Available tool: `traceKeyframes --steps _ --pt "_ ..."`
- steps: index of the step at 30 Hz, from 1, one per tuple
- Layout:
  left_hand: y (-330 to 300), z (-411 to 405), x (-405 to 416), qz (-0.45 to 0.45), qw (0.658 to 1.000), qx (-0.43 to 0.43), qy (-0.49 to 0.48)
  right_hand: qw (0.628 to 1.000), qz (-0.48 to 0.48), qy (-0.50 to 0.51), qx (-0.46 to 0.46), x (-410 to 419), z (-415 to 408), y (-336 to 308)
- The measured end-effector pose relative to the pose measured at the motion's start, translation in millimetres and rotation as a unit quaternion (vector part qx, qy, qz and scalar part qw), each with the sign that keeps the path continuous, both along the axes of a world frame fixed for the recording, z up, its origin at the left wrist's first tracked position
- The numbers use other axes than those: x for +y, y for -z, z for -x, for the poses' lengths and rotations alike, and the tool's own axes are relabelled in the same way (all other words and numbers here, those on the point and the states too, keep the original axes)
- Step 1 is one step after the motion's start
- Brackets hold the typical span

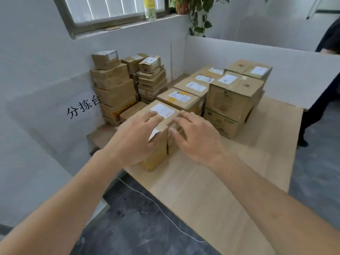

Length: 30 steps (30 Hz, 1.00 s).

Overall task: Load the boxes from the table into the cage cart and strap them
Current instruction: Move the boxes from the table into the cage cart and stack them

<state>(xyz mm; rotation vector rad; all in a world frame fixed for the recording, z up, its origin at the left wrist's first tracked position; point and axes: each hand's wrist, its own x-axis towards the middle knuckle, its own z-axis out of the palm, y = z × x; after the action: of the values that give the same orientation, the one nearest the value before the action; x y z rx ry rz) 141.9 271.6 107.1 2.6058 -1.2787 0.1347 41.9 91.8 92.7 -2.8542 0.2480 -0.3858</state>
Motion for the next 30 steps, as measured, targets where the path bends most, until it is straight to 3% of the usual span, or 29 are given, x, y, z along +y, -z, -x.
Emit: traceKeyframes --steps 11,23,30 --pt "2.0 110.6 -188.0 -0.002 1.0 0.016 0.01 0.998 -0.009 0.044 0.031 -184.0 128.4 -4.1" --pt "2.9 113.9 -292.3 0.015 0.995 -0.009 0.099 0.992 -0.026 0.113 0.042 -264.7 155.2 -1.8" --pt "4.3 119.8 -343.3 0.004 0.994 -0.013 0.105 0.992 -0.038 0.11 0.041 -312.6 164.1 -1.0"
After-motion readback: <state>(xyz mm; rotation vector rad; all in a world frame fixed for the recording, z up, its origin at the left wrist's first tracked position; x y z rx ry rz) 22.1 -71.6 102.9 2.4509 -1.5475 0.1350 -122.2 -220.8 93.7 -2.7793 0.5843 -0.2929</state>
